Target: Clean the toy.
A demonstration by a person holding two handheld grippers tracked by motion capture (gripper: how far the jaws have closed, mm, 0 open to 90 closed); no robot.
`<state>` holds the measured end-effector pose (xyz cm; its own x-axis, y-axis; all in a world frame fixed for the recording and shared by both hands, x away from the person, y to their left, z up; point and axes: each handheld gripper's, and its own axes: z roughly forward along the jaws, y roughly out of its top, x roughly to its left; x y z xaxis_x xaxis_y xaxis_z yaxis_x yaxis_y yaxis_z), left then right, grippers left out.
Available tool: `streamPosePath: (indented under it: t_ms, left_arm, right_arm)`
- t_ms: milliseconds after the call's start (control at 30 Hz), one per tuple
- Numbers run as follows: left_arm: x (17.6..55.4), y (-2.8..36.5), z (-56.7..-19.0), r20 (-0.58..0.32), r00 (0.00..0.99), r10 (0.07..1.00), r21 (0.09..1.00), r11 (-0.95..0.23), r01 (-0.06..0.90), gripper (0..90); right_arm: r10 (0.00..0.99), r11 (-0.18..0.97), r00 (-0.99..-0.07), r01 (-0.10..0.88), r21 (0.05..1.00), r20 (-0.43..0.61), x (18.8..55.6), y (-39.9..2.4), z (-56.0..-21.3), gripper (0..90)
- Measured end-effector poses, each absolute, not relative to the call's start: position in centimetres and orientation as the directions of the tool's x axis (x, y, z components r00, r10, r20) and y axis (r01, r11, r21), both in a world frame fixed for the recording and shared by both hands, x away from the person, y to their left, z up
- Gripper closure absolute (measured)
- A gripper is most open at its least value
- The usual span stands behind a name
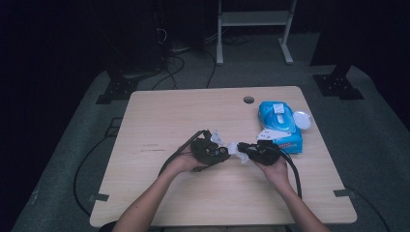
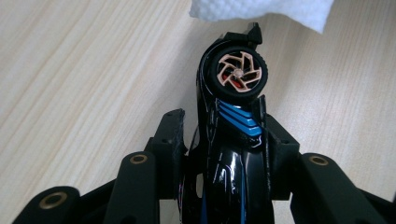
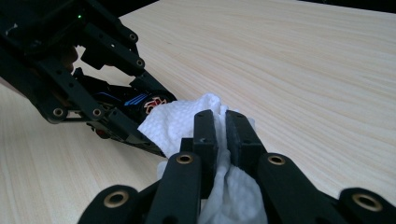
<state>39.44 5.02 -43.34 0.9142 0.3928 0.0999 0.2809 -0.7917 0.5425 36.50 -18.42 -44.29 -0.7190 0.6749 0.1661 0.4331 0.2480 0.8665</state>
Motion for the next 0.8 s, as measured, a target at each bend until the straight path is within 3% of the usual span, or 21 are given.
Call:
streamPosePath:
  t_ms: [133, 367, 633, 800]
  left_arm:
    - [39.2, 5.3, -43.3, 0.110, 0.918, 0.382, 0.573, -0.779, 0.255, 58.3]
    - [37.6, 6.9, -42.2, 0.124, 0.921, 0.369, 0.714, -0.678, 0.176, 58.4]
    - [35.6, 7.2, -41.3, 0.175, 0.934, 0.312, 0.754, -0.652, 0.077, 58.9]
    - [35.7, 7.9, -41.2, 0.146, 0.933, 0.329, 0.785, -0.613, 0.093, 62.8]
  right_arm:
    - [0.671, 0.235, -0.719, 0.438, 0.868, 0.181, 36.6, -18.5, -44.3, 82.3]
    - [0.629, 0.154, -0.738, 0.425, 0.892, 0.243, 36.4, -18.8, -42.9, 82.4]
    - [0.536, 0.192, -0.822, 0.342, 0.920, 0.194, 35.1, -16.4, -40.0, 82.4]
    - [0.541, 0.185, -0.815, 0.358, 0.915, 0.209, 35.1, -16.9, -40.5, 82.4]
